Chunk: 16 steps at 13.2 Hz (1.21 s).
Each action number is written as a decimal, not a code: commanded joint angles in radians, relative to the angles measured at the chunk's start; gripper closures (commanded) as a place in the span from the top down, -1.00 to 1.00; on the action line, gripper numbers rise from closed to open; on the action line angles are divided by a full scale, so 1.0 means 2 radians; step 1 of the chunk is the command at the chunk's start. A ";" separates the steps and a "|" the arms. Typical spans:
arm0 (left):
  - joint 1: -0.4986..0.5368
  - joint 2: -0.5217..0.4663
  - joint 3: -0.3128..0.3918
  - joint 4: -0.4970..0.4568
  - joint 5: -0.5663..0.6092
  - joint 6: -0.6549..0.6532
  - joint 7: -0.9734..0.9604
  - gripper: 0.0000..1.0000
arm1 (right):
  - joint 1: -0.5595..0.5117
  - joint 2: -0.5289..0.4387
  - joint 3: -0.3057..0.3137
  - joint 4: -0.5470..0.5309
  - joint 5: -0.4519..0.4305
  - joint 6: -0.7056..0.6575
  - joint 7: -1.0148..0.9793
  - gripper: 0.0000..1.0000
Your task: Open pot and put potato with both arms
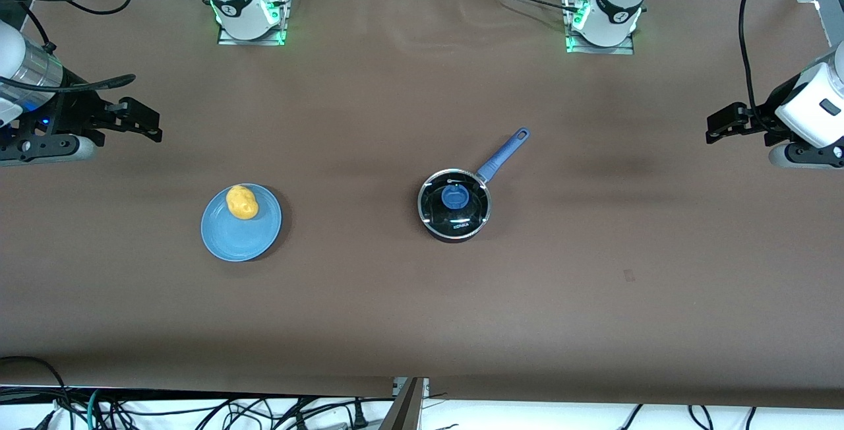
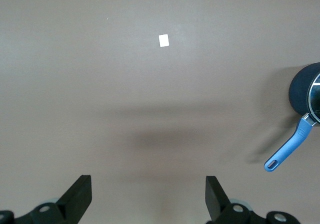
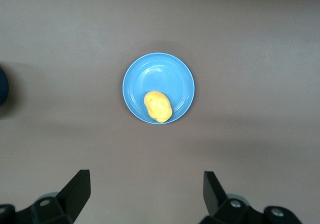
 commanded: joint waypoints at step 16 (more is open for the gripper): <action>-0.041 0.075 -0.134 -0.005 -0.027 0.123 -0.279 1.00 | -0.002 -0.003 -0.001 -0.007 0.006 -0.001 -0.009 0.99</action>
